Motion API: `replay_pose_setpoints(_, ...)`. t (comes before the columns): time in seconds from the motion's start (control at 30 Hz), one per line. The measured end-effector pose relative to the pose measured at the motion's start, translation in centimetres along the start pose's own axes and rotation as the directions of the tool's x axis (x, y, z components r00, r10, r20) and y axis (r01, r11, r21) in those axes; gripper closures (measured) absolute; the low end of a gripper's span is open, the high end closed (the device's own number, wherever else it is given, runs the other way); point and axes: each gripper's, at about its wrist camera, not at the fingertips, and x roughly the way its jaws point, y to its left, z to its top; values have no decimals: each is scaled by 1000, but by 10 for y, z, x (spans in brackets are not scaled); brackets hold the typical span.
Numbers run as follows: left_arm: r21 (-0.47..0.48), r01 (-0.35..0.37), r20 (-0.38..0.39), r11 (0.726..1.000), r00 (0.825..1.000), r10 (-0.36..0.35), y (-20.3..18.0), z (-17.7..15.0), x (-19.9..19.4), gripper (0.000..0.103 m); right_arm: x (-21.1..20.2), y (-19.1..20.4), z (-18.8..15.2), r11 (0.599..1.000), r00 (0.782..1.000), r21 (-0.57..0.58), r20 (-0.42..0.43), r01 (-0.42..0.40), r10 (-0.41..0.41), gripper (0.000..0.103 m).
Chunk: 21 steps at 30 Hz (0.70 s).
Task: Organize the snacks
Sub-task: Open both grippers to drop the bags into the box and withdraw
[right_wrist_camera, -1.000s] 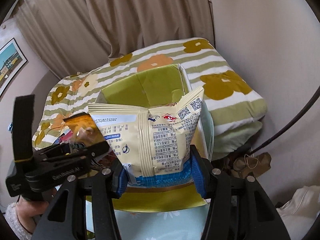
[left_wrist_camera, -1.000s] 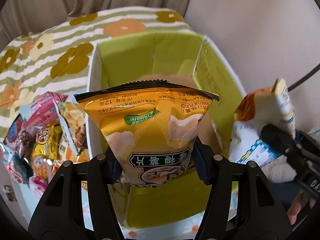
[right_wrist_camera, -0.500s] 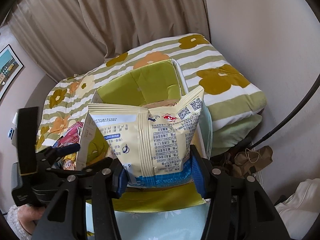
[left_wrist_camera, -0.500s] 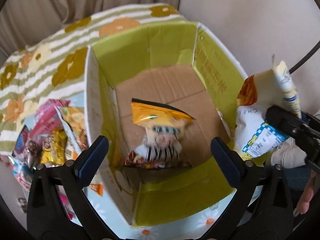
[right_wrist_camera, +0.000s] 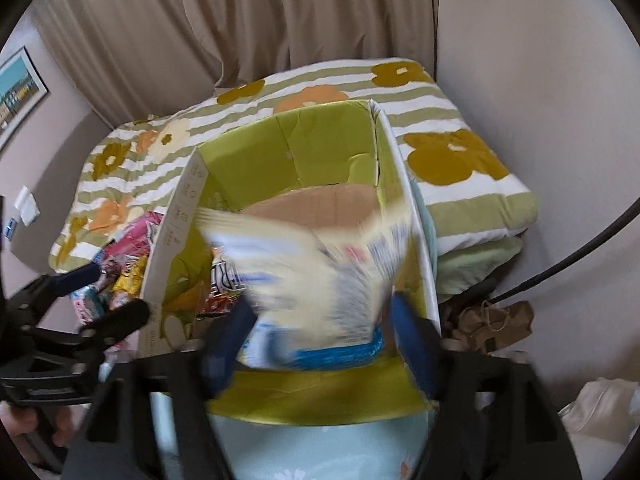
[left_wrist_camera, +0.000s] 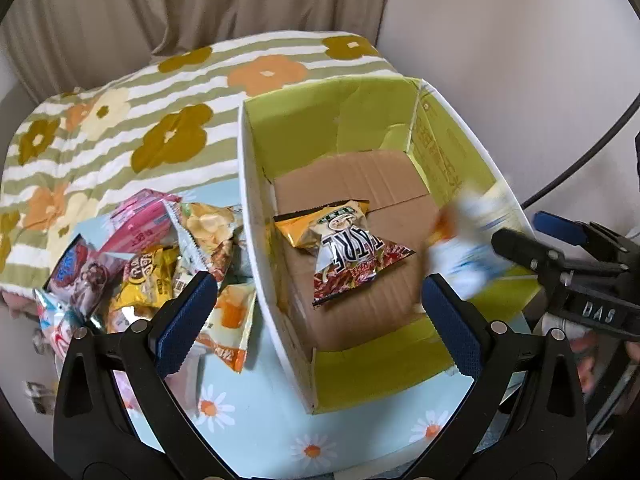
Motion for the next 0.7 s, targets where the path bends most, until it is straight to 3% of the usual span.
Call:
replay_pose_setpoints(0.03,-7,2,5,1000,1000,-2,2,-1,-2,2,0,0,-2,1000,1000,-2,8,4,-4,8)
replay_pose_setpoints(0.33,-41,-1,36,999,999,2,6,-10,-15,2,-12,-5,-10,1000,999,-11,48,-1,2,7)
replay_pose_setpoints(0.5,-65,-7,54,998,998,11,6,-13,-27,2,-23,-2,-8,998,998,-36,30,-59,60,7)
replay_pose_setpoints(0.7,-111,-49,87,993,994,58,12,-23,-56,2,-46,13,-6,986,987,-116,93,-121,132,7)
